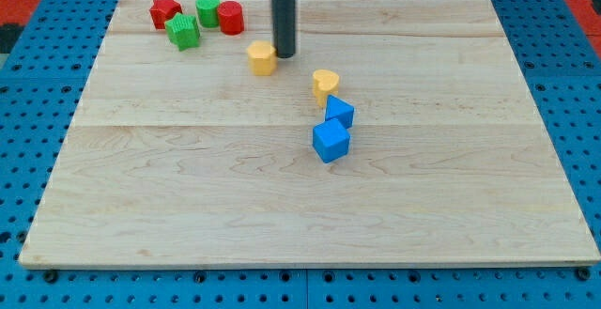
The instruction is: Move your arm to the blue triangle
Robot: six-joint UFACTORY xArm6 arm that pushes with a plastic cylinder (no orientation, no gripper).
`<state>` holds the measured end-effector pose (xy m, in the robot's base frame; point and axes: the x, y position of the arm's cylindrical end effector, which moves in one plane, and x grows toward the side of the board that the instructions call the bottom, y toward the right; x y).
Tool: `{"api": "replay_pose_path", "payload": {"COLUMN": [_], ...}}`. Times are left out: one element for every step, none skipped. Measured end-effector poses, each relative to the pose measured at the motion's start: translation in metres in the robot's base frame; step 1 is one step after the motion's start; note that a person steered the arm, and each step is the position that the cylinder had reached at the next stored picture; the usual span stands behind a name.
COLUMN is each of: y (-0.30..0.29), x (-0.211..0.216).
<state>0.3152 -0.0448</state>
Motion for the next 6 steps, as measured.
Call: {"api": "replay_pose_path", "payload": {"y": [0.022,0.07,0.098,0.114,0.18,0.219], "x": [0.003,0.008,0.009,0.01,0.057,0.107]}}
